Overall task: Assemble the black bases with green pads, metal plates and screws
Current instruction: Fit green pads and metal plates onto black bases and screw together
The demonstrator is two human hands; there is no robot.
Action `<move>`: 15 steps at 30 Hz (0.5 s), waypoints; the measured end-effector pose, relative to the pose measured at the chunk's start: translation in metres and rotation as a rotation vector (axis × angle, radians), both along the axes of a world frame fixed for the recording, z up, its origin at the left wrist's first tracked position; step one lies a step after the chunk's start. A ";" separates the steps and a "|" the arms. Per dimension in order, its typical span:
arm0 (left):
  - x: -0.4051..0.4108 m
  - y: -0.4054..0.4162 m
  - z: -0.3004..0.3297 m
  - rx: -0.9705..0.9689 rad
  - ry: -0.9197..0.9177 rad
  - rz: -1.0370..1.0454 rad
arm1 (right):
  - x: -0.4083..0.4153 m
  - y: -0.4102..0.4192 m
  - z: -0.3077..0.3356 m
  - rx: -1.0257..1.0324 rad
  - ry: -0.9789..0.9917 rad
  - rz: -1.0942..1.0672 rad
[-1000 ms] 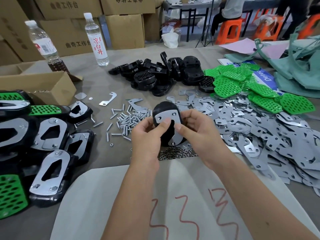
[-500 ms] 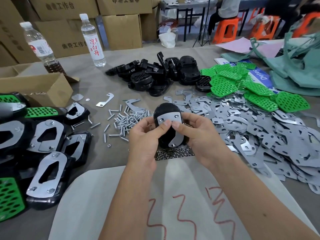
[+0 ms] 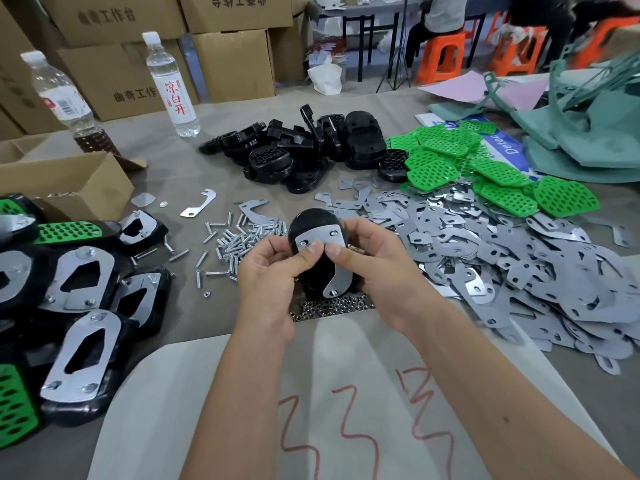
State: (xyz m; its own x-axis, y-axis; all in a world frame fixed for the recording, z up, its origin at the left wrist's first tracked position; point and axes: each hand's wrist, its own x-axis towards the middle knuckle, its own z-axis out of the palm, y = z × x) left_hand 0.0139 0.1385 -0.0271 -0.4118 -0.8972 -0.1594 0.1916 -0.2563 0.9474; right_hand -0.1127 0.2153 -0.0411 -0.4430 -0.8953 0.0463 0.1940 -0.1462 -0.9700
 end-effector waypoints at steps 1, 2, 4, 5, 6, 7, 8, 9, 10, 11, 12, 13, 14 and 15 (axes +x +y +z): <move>-0.001 0.001 0.000 -0.016 -0.004 0.009 | -0.001 0.000 0.001 -0.007 -0.004 -0.020; -0.002 0.003 0.000 -0.032 -0.008 0.017 | 0.000 0.000 0.001 -0.023 -0.006 -0.040; -0.004 0.004 0.000 -0.044 -0.014 0.031 | 0.002 0.000 0.003 -0.056 -0.009 -0.070; -0.005 0.004 -0.001 -0.046 -0.015 0.041 | 0.003 -0.001 0.003 -0.057 -0.004 -0.092; -0.006 0.004 -0.003 -0.056 -0.019 0.057 | 0.003 -0.001 0.004 -0.052 0.002 -0.127; -0.007 0.003 -0.004 -0.087 -0.034 0.083 | 0.003 -0.002 0.005 -0.042 -0.003 -0.182; -0.008 0.003 -0.006 -0.141 -0.057 0.118 | 0.000 -0.003 0.006 -0.026 -0.022 -0.256; -0.008 0.003 -0.008 -0.216 -0.091 0.152 | -0.006 -0.003 0.007 -0.009 -0.046 -0.341; -0.010 0.003 -0.009 -0.311 -0.142 0.171 | -0.015 -0.002 0.009 0.004 -0.064 -0.428; -0.013 0.003 -0.010 -0.423 -0.216 0.163 | -0.023 -0.001 0.010 0.008 -0.083 -0.503; -0.019 0.005 -0.011 -0.540 -0.309 0.123 | -0.032 0.001 0.011 -0.004 -0.113 -0.566; -0.028 0.007 -0.011 -0.649 -0.406 0.060 | -0.041 0.004 0.011 -0.024 -0.154 -0.625; -0.038 0.009 -0.011 -0.745 -0.498 -0.014 | -0.048 0.006 0.010 -0.042 -0.189 -0.687; -0.051 0.012 -0.010 -0.829 -0.587 -0.081 | -0.055 0.009 0.010 -0.050 -0.202 -0.754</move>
